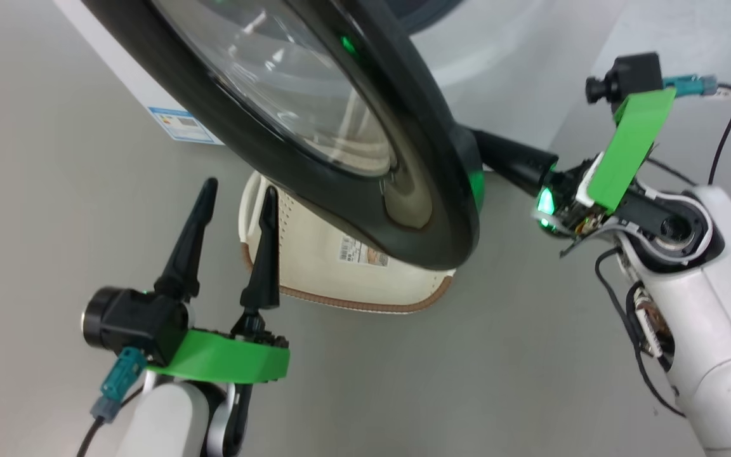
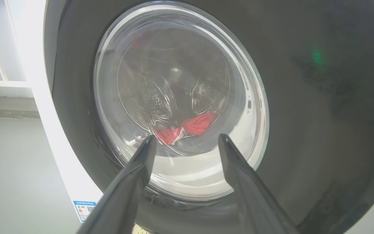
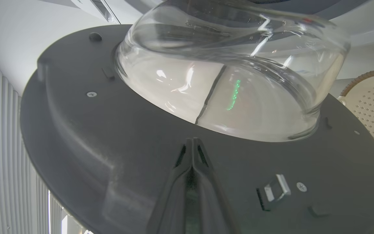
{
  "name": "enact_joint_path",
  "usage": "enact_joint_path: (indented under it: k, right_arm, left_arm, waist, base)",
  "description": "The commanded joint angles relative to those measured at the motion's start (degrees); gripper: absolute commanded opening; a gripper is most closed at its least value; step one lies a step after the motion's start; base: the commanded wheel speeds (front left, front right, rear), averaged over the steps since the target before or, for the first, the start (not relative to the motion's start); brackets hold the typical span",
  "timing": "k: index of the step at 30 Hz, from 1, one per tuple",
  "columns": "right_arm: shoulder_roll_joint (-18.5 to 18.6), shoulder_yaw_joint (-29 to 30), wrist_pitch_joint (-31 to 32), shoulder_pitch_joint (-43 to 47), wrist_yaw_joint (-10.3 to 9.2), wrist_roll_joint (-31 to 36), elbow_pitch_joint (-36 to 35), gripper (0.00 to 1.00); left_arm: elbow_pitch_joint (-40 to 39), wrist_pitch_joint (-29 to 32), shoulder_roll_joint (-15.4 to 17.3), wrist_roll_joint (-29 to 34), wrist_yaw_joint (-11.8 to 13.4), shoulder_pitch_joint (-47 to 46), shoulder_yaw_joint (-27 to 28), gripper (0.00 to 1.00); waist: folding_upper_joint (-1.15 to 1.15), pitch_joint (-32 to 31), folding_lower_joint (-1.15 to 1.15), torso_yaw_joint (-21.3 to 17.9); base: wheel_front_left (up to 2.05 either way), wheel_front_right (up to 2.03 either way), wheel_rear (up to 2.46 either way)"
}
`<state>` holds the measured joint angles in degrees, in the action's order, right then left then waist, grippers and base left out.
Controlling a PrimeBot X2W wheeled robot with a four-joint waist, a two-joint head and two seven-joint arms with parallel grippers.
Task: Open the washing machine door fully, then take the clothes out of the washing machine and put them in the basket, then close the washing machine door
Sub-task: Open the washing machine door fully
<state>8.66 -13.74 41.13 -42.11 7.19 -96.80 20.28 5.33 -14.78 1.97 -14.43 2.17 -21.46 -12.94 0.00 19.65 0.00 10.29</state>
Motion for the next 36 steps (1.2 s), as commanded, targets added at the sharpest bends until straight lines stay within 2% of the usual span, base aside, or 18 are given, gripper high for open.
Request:
enact_joint_path:
  k: [1, 23, 36]
  right_arm:
    - [-1.31, -1.10, 0.52, 1.42, 0.30, 0.03, -1.45, 0.00]
    - [-2.69, -4.93, 0.64, 10.23, 0.30, -2.69, -0.12, 0.00]
    - [-3.45, -7.81, 0.38, 11.66, 0.30, -3.31, 0.65, 0.00]
  left_arm:
    - [-1.08, -0.22, 0.90, -0.42, 0.63, 0.93, 1.68, 1.00]
    - [1.81, -0.22, 0.90, -1.42, 1.35, 7.19, 1.17, 1.00]
    - [2.80, -0.22, 0.90, -2.07, 1.45, 8.51, 0.63, 1.00]
  waist:
    - [0.00, -1.88, 0.00, 1.62]
    - [0.00, -11.76, 0.00, 12.18]
    - [0.00, -14.06, 0.00, 16.16]
  base:
    - [0.00, 0.00, 0.00]
    - [0.00, 0.00, 0.00]
    - [0.00, 0.00, 0.00]
